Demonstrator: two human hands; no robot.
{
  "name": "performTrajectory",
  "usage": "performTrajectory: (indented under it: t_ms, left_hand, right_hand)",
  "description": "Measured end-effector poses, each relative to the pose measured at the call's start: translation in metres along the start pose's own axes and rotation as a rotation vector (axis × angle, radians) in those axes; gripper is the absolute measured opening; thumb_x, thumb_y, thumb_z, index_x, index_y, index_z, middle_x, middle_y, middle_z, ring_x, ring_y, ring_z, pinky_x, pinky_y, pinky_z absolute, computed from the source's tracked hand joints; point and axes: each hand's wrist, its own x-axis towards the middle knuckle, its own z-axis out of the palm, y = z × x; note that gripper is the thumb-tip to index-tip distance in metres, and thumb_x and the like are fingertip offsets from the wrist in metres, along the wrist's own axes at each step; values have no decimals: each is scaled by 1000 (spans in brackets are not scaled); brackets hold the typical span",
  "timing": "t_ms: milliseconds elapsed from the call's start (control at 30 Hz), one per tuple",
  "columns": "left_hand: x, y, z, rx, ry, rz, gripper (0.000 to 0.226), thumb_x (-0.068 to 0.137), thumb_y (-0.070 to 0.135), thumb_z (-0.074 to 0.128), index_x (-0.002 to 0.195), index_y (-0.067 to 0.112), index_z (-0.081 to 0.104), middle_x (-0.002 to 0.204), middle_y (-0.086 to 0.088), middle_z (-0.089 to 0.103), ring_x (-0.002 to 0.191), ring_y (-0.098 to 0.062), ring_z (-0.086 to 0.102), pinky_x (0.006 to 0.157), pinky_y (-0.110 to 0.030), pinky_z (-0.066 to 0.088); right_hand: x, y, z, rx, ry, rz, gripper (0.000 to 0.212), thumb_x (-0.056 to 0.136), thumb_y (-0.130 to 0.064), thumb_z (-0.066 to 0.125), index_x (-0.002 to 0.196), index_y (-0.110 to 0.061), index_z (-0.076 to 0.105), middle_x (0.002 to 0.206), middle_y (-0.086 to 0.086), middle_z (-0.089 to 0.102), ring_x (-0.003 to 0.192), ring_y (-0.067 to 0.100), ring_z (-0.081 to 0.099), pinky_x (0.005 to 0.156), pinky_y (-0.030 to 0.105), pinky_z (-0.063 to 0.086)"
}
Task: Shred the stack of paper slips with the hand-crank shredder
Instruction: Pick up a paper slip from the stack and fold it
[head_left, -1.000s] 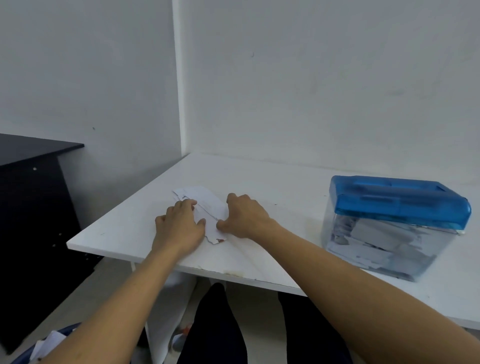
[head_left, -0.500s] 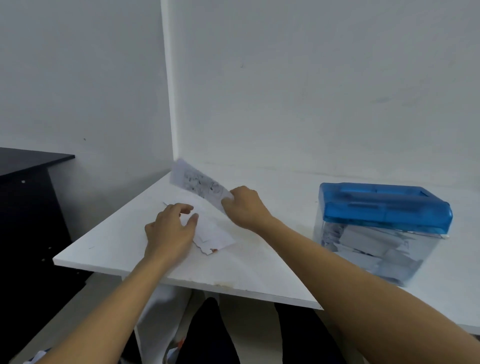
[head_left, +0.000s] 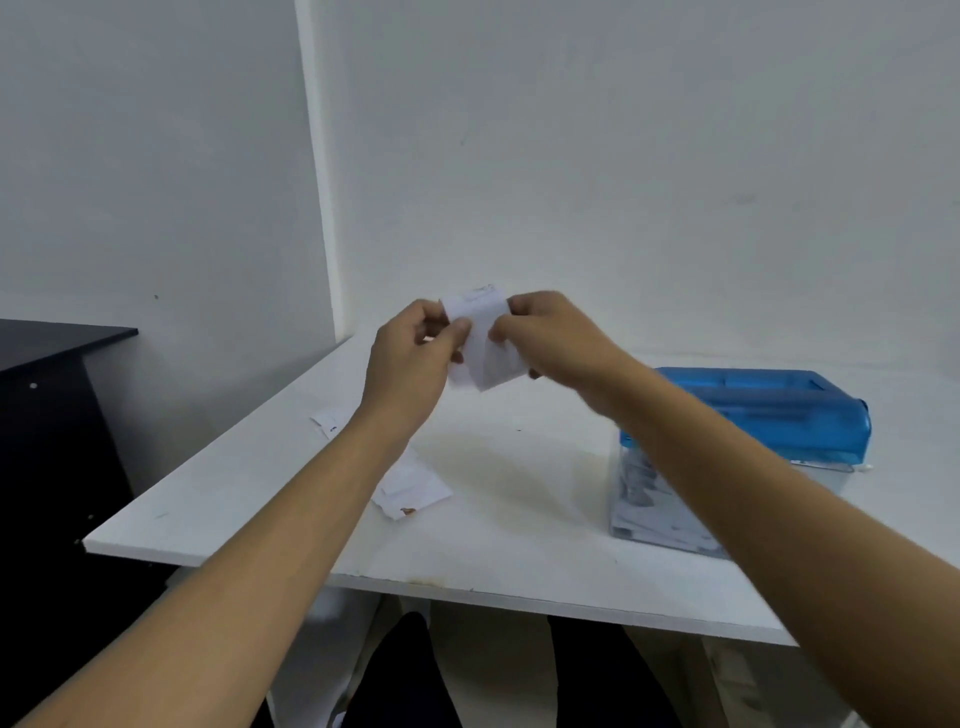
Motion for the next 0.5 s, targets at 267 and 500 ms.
performTrajectory:
  t_ms: [267, 500]
  left_hand:
    - [4, 59, 77, -69, -212, -8, 7, 99, 17, 58, 105, 15, 61, 96, 0, 69, 79, -11, 67, 76, -32, 57]
    - [-7, 92, 161, 688, -815, 193, 84, 87, 67, 61, 154, 25, 35, 159, 6, 37, 141, -17, 41, 110, -32, 36]
  right_hand:
    - [-26, 24, -118, -56, 203, 78, 12, 95, -15, 62, 103, -15, 70, 97, 6, 72, 81, 16, 64, 70, 28, 50]
    - [-55, 66, -186, 141, 462, 165, 7, 98, -20, 61, 98, -18, 67, 103, 8, 67, 94, 22, 63, 75, 28, 54]
